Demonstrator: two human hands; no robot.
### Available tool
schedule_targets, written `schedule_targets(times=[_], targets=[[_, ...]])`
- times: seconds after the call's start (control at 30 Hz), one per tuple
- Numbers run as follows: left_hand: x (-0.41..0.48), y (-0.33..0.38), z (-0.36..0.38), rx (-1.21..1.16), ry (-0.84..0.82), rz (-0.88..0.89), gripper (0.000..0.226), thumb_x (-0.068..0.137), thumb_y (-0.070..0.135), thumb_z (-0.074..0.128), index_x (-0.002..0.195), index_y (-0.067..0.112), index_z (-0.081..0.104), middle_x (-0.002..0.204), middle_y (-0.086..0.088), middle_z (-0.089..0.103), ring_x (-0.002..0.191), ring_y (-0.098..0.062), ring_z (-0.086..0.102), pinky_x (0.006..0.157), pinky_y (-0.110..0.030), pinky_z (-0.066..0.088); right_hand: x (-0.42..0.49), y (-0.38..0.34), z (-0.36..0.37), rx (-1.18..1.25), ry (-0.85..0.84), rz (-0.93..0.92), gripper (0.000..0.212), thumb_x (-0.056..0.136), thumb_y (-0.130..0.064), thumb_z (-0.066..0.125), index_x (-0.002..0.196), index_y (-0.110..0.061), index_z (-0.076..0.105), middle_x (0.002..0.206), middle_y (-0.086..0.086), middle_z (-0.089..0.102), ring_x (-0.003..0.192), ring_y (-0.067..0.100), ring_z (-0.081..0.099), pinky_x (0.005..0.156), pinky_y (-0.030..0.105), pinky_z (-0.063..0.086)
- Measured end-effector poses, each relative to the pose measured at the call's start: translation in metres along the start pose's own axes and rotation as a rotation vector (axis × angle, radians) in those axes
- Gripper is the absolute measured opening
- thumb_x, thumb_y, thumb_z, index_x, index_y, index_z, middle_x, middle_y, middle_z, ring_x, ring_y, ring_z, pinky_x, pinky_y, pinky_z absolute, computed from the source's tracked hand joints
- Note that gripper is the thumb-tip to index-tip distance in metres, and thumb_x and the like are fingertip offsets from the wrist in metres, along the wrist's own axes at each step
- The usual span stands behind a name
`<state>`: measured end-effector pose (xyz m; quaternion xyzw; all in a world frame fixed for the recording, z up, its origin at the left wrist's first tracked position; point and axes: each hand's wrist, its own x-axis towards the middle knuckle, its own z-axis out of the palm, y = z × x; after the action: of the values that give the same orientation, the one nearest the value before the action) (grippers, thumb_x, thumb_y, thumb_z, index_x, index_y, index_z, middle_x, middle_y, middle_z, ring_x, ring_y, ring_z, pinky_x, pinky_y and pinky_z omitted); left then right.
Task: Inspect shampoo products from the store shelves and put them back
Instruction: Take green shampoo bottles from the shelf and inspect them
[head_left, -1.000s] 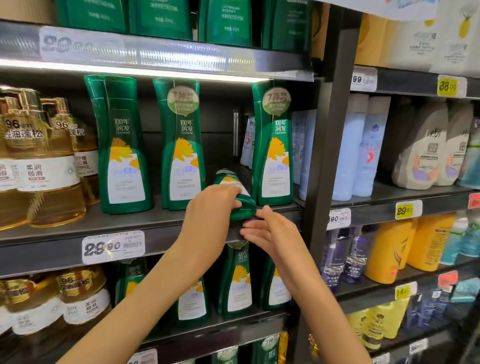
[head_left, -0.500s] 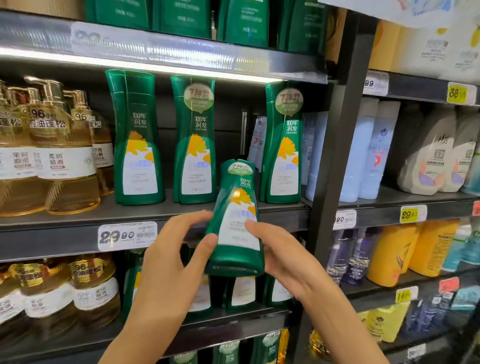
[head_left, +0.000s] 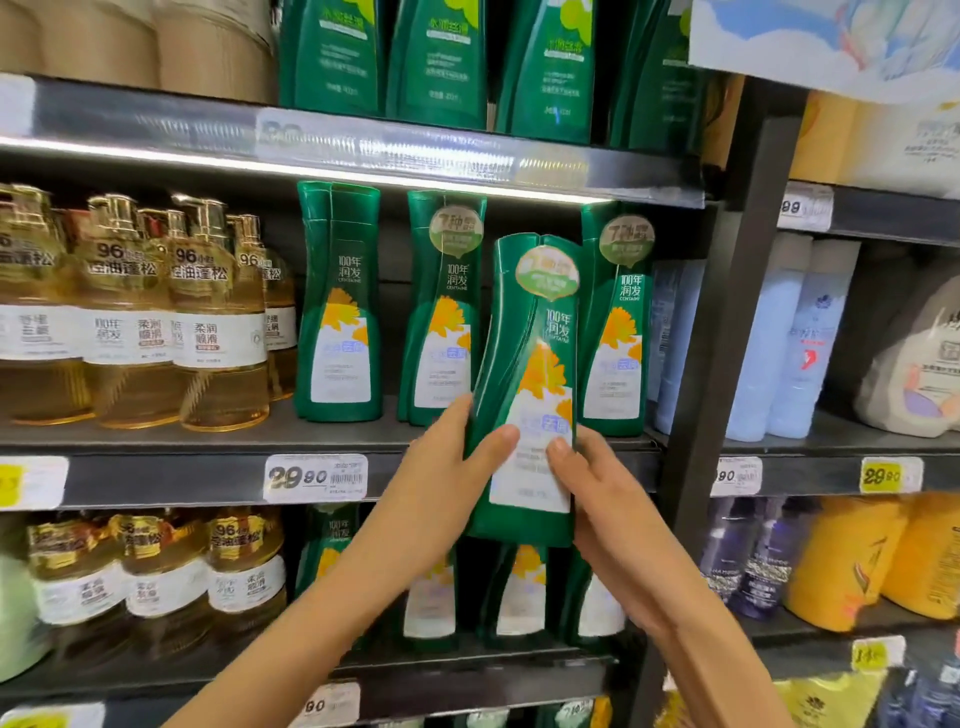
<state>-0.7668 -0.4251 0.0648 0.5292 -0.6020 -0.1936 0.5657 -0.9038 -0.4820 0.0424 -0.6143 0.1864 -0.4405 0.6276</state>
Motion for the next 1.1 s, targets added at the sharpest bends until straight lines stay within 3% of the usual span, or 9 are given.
schedule_targets(times=[0.23,0.3,0.37,0.43,0.53,0.7,0.8,0.93,1.1], targets=[[0.053,0.010,-0.007,-0.132,-0.200,-0.081,0.020,0.094,0.023,0.052,0.112,0.017,0.057,0.108,0.000,0.067,0.097,-0.009,0.065,0.087,-0.025,0.052,0.042,-0.017,0.001,-0.153,0.255,-0.073,0.045,0.096,-0.029,0.050,0.135,-0.008,0.040,0.121,0.011,0.062,0.108,0.021,0.063,0.096,0.040,0.050],[0.059,0.003,-0.006,-0.164,-0.193,-0.094,0.012,0.093,0.018,0.054,0.105,0.019,0.055,0.096,0.011,0.066,0.084,0.009,0.064,0.072,-0.012,0.052,0.049,-0.015,0.000,-0.229,0.288,-0.093,0.039,0.097,-0.026,0.051,0.131,-0.008,0.044,0.124,0.011,0.059,0.112,0.023,0.059,0.101,0.044,0.046],[0.065,-0.006,-0.005,-0.176,-0.151,-0.080,0.018,0.093,0.013,0.053,0.091,0.028,0.045,0.088,0.022,0.055,0.066,0.025,0.055,0.057,0.000,0.043,0.054,-0.014,0.000,-0.320,0.314,-0.140,0.031,0.097,-0.022,0.051,0.125,-0.010,0.048,0.124,0.005,0.058,0.111,0.017,0.057,0.095,0.032,0.048],[0.070,-0.011,-0.004,-0.162,-0.123,-0.077,0.016,0.093,0.011,0.052,0.100,0.024,0.047,0.102,0.008,0.060,0.084,0.014,0.061,0.074,-0.009,0.050,0.059,-0.015,0.002,-0.430,0.349,-0.184,0.034,0.097,-0.022,0.051,0.129,-0.014,0.046,0.125,0.000,0.054,0.110,0.013,0.052,0.087,0.021,0.045],[0.076,-0.014,-0.003,-0.118,-0.067,-0.040,0.030,0.094,0.011,0.052,0.123,0.011,0.048,0.123,-0.007,0.060,0.113,-0.017,0.057,0.100,-0.035,0.045,0.067,-0.013,0.003,-0.547,0.387,-0.179,0.047,0.097,-0.024,0.051,0.140,-0.009,0.041,0.135,0.003,0.050,0.122,0.018,0.049,0.100,0.031,0.042],[0.084,-0.027,0.002,-0.082,-0.006,0.073,0.032,0.093,0.007,0.052,0.125,0.009,0.048,0.119,-0.002,0.061,0.111,-0.013,0.058,0.095,-0.026,0.045,0.062,-0.005,-0.001,-0.810,0.560,-0.419,0.040,0.097,-0.024,0.051,0.133,-0.008,0.047,0.123,-0.002,0.047,0.120,0.016,0.044,0.097,0.019,0.031],[0.090,-0.036,0.005,-0.065,-0.001,0.093,0.031,0.093,0.010,0.051,0.124,0.013,0.047,0.117,0.003,0.060,0.109,-0.008,0.056,0.093,-0.020,0.043,0.060,-0.002,-0.011,-0.834,0.720,-0.525,0.041,0.097,-0.018,0.050,0.135,-0.005,0.041,0.132,0.004,0.040,0.127,0.016,0.036,0.100,0.014,0.022],[0.097,-0.046,0.013,-0.042,0.033,0.115,0.027,0.093,0.011,0.051,0.115,0.025,0.043,0.112,0.012,0.057,0.099,0.009,0.053,0.083,-0.007,0.040,0.063,0.004,-0.021,-0.855,0.726,-0.467,0.057,0.099,-0.020,0.045,0.147,-0.005,0.020,0.154,0.008,0.020,0.144,0.017,0.016,0.114,0.020,0.012],[0.101,-0.055,0.013,-0.003,0.000,0.128,0.032,0.095,0.015,0.049,0.121,0.028,0.036,0.111,0.024,0.050,0.095,0.026,0.045,0.081,0.001,0.036,0.077,-0.001,-0.039,-0.762,0.691,-0.357,0.067,0.100,-0.027,0.044,0.151,-0.010,0.004,0.159,0.003,0.008,0.146,0.013,0.006,0.108,0.015,0.006]])
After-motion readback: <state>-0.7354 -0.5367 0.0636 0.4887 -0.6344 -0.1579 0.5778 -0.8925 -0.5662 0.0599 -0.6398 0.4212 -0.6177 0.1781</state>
